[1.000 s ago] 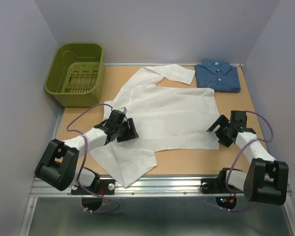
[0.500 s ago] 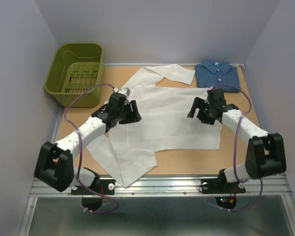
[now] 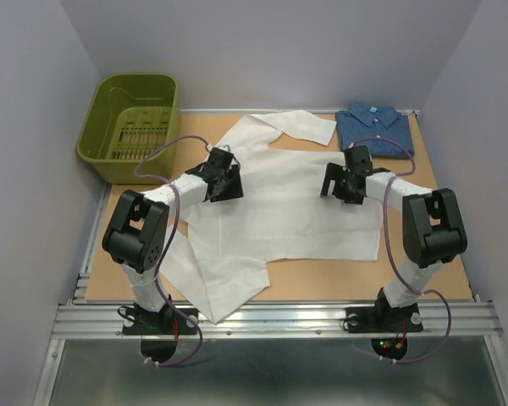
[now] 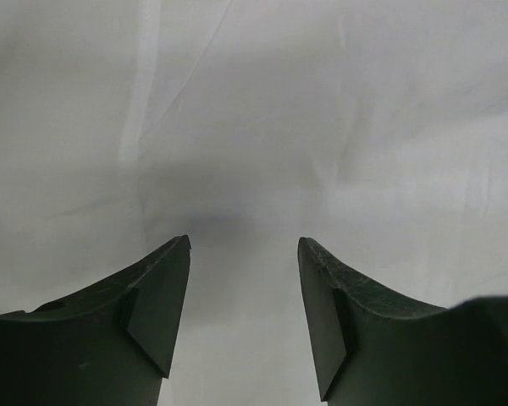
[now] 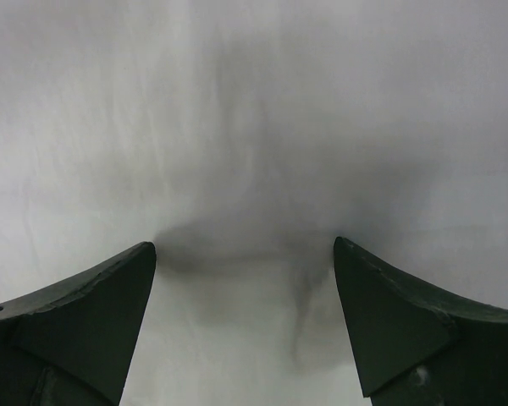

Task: Fold and stack the long sleeve shirts
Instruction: Flatten the shirt out, then fold the shirt

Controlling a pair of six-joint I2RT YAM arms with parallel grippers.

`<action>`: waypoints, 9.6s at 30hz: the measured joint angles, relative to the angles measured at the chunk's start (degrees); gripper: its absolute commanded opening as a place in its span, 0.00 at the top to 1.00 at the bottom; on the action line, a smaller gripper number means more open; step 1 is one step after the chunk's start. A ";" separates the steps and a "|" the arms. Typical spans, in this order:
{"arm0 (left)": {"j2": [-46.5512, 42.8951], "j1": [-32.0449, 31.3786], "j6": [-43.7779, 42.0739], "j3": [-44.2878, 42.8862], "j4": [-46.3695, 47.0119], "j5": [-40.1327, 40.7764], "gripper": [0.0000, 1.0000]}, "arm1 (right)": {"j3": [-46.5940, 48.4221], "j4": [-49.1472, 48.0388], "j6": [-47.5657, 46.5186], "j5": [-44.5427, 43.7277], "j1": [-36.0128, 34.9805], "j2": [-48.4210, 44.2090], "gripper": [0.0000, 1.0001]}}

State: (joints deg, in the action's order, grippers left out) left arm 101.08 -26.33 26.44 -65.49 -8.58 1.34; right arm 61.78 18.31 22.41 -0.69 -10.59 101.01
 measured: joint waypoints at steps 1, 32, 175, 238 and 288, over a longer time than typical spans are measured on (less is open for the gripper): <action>0.00 0.26 0.22 1.31 -0.07 -0.13 0.36 | -1.27 -0.90 0.13 -0.68 0.00 -0.87 0.09; -17.53 1.31 6.80 14.71 1.44 -1.22 0.45 | -5.92 5.16 3.21 -8.46 3.41 -10.80 0.08; -38.69 1.64 20.94 38.88 -4.50 -9.97 0.75 | -27.78 20.44 25.55 -11.26 19.26 -37.99 0.09; -39.65 3.98 17.99 27.43 -11.41 -4.63 1.00 | -13.40 24.98 20.70 -15.93 19.63 -29.29 0.92; -27.30 10.10 -1.38 14.29 1.05 2.71 0.15 | -10.21 2.58 8.09 -5.11 19.56 -11.37 0.35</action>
State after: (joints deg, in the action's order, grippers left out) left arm 73.78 -16.23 25.06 -51.20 -7.53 4.05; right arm 51.57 20.88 30.50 -5.80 8.97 89.65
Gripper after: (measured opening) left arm 0.851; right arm 0.629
